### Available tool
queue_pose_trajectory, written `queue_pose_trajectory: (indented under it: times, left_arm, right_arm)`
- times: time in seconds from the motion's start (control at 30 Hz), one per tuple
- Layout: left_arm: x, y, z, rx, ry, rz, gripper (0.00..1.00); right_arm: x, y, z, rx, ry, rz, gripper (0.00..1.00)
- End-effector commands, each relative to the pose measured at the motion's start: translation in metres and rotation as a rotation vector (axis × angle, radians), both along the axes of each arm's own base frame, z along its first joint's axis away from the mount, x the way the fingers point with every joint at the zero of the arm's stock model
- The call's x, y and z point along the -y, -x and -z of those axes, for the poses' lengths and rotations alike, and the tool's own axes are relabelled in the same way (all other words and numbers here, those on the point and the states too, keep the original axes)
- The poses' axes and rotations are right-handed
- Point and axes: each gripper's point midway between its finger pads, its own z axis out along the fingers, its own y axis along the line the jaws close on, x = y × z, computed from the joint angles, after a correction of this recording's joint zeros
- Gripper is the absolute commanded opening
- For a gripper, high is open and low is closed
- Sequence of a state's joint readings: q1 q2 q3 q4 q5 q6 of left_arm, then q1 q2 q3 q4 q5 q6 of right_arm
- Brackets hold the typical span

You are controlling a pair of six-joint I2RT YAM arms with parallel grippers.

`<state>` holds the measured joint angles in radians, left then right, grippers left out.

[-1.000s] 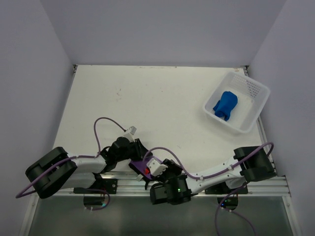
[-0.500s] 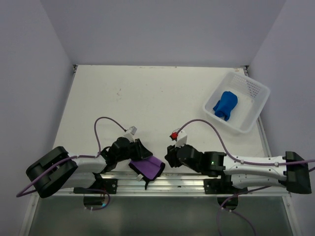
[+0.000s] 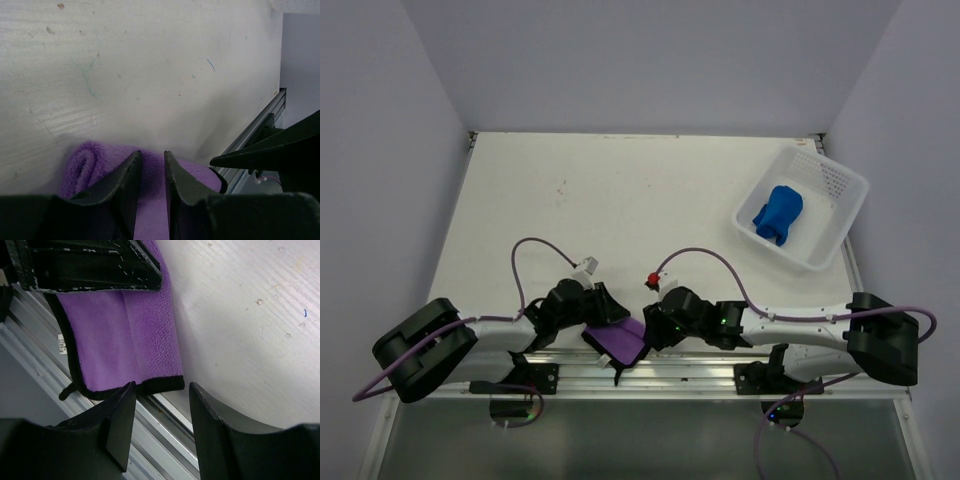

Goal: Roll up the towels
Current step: Roll the towel

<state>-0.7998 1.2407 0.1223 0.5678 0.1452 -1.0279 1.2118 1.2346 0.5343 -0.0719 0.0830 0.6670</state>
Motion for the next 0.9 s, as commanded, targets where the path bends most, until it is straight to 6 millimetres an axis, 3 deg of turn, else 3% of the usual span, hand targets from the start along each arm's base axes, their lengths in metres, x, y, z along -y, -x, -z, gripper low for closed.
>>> queue_pose_trajectory:
  times: [0.0, 0.17, 0.2, 0.27, 0.33, 0.4, 0.53, 0.77, 0.87]
  left_arm:
    - [-0.033, 0.013, 0.043, -0.049, -0.192, -0.015, 0.3]
    - [-0.032, 0.013, 0.041, -0.047, -0.187, -0.009, 0.3]
    - [-0.031, 0.013, 0.041, -0.046, -0.183, -0.007, 0.3]
    - [-0.03, 0.012, 0.04, -0.043, -0.184, -0.005, 0.3]
    - [-0.03, 0.012, 0.04, -0.042, -0.186, -0.005, 0.3]
    - [-0.029, 0.011, 0.039, -0.04, -0.186, -0.003, 0.3]
    - [-0.029, 0.011, 0.041, -0.045, -0.187, 0.0, 0.3]
    - [-0.026, 0.011, 0.04, -0.046, -0.187, 0.011, 0.3]
    - [-0.024, 0.009, 0.038, -0.041, -0.189, 0.016, 0.3]
  right_arm:
    - [-0.013, -0.004, -0.007, 0.023, -0.03, -0.024, 0.5]
    - [-0.013, -0.011, -0.003, 0.059, -0.008, -0.02, 0.4]
    - [-0.013, -0.012, -0.003, 0.067, -0.002, -0.025, 0.33]
    - [-0.012, -0.015, -0.002, 0.081, 0.003, -0.02, 0.27]
    - [-0.013, -0.016, -0.004, 0.093, -0.001, -0.032, 0.31]
    - [-0.014, -0.017, -0.006, 0.104, -0.003, -0.039, 0.41]
    - [-0.016, -0.02, -0.01, 0.123, 0.003, -0.045, 0.46]
    - [-0.013, -0.024, -0.01, 0.157, 0.018, -0.048, 0.18]
    - [-0.013, -0.021, -0.006, 0.156, 0.032, -0.085, 0.0]
